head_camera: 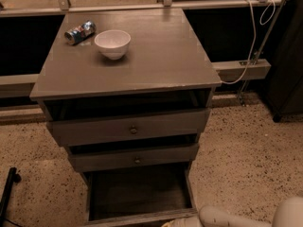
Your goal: Close bottom drawer
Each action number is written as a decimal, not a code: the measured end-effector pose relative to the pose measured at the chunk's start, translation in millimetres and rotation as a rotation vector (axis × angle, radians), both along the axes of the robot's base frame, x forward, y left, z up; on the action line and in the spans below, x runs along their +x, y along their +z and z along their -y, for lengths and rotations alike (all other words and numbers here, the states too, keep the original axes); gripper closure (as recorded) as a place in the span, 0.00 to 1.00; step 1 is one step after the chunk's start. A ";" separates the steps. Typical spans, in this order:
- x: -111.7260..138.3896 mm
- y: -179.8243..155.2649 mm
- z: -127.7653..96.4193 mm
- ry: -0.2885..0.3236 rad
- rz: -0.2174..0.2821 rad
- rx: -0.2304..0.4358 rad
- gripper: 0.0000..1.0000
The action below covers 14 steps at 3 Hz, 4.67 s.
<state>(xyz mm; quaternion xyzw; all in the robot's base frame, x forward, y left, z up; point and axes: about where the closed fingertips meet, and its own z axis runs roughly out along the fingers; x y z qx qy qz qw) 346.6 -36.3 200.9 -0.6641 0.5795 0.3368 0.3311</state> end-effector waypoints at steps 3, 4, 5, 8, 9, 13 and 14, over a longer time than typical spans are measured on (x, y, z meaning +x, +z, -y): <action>9.0 -68.9 0.4 -0.156 -0.132 -0.023 1.00; 53.8 -83.8 19.6 -0.289 -0.099 -0.011 1.00; 53.8 -83.8 19.6 -0.289 -0.099 -0.011 1.00; 97.4 -100.7 7.4 -0.232 -0.039 -0.079 1.00; 116.9 -96.6 10.5 -0.223 -0.008 -0.108 1.00; 176.3 -87.5 0.7 -0.175 0.066 -0.138 1.00; 175.9 -91.5 -2.3 -0.157 0.061 -0.142 1.00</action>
Offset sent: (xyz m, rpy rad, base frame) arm 0.0100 0.0143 -0.0661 -0.0590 0.1203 -0.1160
